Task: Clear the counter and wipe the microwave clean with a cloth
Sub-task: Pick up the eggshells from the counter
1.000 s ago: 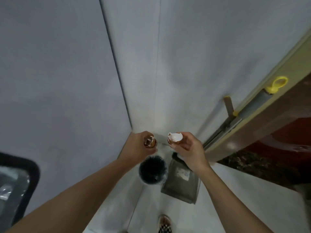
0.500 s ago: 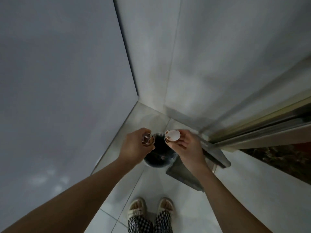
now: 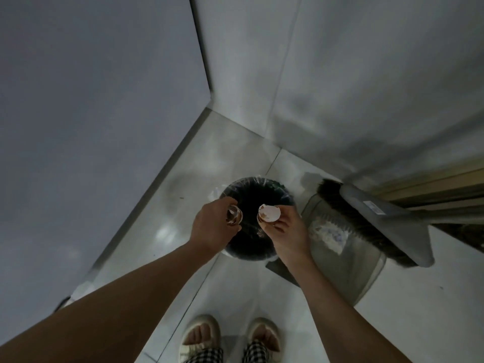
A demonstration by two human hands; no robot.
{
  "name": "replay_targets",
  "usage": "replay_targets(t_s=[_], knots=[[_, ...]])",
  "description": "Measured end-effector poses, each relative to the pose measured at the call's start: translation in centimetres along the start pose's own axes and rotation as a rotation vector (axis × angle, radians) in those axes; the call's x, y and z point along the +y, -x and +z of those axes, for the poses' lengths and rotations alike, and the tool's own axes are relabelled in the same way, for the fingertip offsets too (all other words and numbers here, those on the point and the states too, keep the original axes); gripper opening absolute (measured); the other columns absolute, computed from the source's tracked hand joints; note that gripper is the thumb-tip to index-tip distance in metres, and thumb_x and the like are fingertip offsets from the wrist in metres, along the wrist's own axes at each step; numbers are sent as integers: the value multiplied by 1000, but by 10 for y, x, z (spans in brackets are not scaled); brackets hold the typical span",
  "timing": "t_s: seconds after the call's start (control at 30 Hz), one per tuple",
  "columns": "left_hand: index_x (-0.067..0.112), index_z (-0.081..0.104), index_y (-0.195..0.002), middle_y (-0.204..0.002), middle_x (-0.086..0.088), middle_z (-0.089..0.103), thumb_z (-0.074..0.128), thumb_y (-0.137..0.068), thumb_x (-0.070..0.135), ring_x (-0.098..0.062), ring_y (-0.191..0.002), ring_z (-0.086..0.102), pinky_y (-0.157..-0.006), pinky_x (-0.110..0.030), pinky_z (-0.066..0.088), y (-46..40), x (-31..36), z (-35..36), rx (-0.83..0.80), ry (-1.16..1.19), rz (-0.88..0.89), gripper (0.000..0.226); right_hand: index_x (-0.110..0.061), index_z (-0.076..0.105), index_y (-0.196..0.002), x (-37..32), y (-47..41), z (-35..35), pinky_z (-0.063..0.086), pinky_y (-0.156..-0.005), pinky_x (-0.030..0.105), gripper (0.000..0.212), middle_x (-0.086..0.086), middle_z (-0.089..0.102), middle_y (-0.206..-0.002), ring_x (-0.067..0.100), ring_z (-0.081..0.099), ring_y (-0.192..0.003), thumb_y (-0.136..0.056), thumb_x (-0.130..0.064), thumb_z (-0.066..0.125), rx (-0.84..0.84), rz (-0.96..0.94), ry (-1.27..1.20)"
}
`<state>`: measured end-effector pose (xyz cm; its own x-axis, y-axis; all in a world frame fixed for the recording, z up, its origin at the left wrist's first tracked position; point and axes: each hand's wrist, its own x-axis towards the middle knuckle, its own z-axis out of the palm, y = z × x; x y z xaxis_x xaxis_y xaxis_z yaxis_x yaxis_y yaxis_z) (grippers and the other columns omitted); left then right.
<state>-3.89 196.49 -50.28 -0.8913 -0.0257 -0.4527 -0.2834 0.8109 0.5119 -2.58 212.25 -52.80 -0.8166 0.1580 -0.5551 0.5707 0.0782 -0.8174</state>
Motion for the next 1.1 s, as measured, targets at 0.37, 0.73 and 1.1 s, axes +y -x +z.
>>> replay_targets(t_s=[0.37, 0.73, 1.1], knots=[[16, 53, -118, -112, -6, 60, 68, -76, 14, -26, -100, 60, -80, -37, 51, -74, -33, 91, -33, -184, 38, 44, -12, 49, -112, 77, -75, 31, 45, -81, 25, 33, 7, 63, -111, 23, 60, -103, -85, -15, 69, 91, 62, 324], [18, 43, -131, -122, -5, 54, 61, -80, 16, -26, -109, 56, -86, -36, 48, -62, -25, 78, -81, -198, 27, 54, -12, 31, -140, 54, -61, 24, 39, -106, 35, 67, 9, 50, -137, 24, 47, -127, -84, -8, 67, -38, 126, 412], [29, 37, -134, -130, 4, 48, 68, -78, 25, -17, -122, 45, -94, -32, 41, 22, 28, -29, -107, -193, -30, 64, -14, 41, -135, -46, 35, -6, 39, -102, 30, 65, 4, 48, -136, 19, 45, -125, -79, -10, 73, -53, 53, 463]])
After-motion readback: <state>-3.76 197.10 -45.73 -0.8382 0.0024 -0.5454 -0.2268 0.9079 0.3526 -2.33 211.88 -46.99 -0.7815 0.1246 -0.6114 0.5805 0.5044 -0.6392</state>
